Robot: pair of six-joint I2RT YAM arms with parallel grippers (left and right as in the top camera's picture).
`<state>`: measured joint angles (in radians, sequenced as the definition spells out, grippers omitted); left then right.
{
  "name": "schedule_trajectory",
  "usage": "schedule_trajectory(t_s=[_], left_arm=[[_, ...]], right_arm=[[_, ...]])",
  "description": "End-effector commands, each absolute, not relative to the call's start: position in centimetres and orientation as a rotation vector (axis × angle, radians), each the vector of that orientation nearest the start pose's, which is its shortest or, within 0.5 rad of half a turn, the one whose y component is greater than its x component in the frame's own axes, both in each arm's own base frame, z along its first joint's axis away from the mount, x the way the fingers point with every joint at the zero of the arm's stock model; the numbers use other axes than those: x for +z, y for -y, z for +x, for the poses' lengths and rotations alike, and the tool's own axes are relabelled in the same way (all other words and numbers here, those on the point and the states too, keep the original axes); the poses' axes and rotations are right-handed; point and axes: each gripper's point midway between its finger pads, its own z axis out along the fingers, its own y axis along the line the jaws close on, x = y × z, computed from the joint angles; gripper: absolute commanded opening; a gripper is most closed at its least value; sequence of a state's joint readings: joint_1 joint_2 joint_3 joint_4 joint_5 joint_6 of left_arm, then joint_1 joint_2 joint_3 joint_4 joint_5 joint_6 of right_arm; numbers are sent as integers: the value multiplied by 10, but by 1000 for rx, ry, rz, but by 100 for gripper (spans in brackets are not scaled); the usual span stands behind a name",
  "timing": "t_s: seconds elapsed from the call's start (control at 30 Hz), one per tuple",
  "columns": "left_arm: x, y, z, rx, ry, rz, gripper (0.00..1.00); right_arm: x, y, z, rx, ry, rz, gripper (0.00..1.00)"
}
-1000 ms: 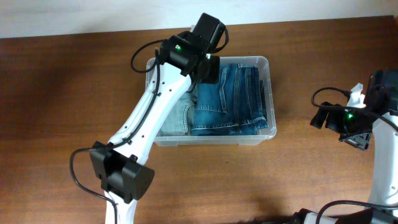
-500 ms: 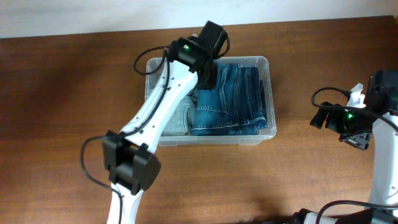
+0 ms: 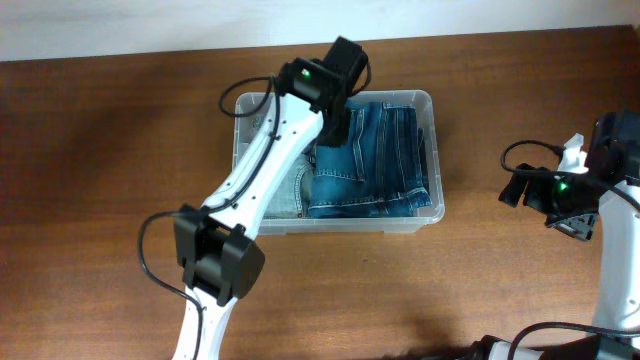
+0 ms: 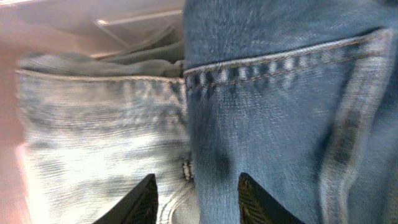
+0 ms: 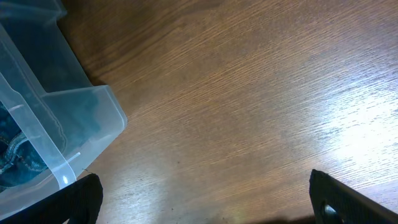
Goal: Pack container
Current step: 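Press the dark denim garment down inside the bin with left gripper, then release the garment and withdraw the left gripper down-left from the bin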
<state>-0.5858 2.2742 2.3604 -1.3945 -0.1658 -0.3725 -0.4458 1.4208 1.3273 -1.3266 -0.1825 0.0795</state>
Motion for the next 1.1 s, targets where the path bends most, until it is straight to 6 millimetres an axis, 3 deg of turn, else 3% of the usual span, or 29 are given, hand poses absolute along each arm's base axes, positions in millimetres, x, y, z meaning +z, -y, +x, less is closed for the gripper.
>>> schedule_trajectory(t_s=[0.0,0.23,0.43,0.63,0.83,0.93,1.07], left_arm=[[216,247,433,-14,-2709,267,53],[283,234,415,-60,-2616,302,82],[325,239,390,-194,-2535,448,87],[382,221,363,-227,-2392,490,93],[439,198,320,-306,-2256,473,94],[451,189,301,-335,-2235,478,98],[452,178,285,-330,-2246,480,99]], right_arm=[[171,89,253,221,-2853,765,98],[171,89,253,221,-2853,765,98],[171,89,253,221,-2853,765,98],[171,89,253,221,-2853,765,98],[171,89,253,221,-2853,765,98],[171,89,253,221,-2853,765,98],[171,89,253,221,-2853,765,99]])
